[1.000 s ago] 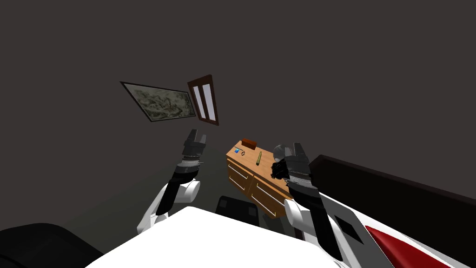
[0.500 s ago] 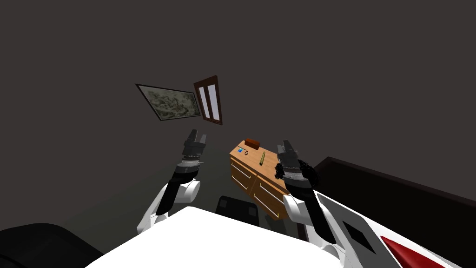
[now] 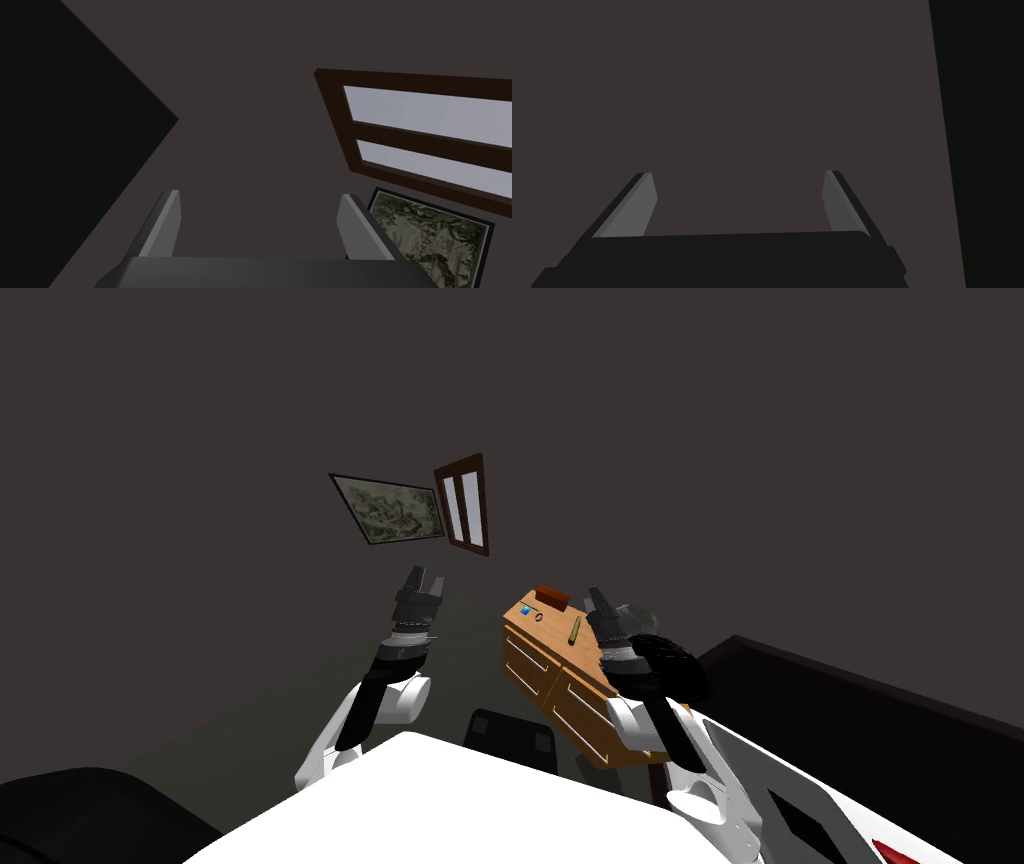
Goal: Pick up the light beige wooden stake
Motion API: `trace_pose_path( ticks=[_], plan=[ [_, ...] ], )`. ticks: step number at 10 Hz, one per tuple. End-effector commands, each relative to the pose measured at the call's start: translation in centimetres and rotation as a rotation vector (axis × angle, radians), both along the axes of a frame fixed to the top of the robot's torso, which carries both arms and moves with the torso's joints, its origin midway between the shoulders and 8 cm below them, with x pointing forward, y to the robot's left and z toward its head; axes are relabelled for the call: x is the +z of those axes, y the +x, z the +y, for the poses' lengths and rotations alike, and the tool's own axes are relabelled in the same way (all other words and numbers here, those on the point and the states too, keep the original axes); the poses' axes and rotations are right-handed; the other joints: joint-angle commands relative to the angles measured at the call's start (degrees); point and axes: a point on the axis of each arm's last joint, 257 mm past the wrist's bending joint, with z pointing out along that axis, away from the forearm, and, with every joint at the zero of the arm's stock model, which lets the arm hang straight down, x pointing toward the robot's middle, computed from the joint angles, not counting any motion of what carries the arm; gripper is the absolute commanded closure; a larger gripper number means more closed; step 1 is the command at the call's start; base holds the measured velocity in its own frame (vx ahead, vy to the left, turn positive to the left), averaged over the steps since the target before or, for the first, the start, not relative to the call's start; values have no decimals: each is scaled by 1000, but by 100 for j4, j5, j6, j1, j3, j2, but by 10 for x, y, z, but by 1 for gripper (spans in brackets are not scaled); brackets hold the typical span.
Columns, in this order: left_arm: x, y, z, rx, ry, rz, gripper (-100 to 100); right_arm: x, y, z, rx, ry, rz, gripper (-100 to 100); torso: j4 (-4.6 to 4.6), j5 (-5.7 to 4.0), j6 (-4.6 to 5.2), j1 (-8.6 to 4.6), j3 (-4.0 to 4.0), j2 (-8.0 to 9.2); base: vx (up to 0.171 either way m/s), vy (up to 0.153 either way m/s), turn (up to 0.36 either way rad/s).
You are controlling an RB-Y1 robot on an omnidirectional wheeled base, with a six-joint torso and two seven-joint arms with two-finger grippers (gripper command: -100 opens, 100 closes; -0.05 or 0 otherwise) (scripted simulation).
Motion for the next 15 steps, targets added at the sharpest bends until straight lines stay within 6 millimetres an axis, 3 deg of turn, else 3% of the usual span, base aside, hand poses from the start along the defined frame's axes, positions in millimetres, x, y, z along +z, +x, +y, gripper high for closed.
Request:
trace_pose_path(
  ticks=[1, 5, 9, 14, 15],
  plan=[
    [0, 0, 0, 0, 0, 0, 0, -13, 15, 5, 14, -46, 40, -100, 0, 0, 0, 0, 0, 0, -32, 26, 152],
    [0, 0, 0, 0, 0, 0, 0, -48, 51, 9, 20, -147, 154, -100, 0, 0, -3, 0, -1, -2, -33, 27, 203],
    [0, 0, 0, 0, 0, 0, 0, -86, 82, -1, -11, -220, 275, -100, -1, -3, 3, -11, -1, -2, -23, 4, 149],
    [0, 0, 0, 0, 0, 0, 0, -148, 111, -30, -74, -302, 457, -100, 0, -4, 0, -20, 0, 0, -27, -12, 149],
    [0, 0, 0, 0, 0, 0, 0, -153, 120, -35, -83, -330, 479, -100, 0, -5, 5, -22, 0, 1, -28, -28, 163]
  ],
)
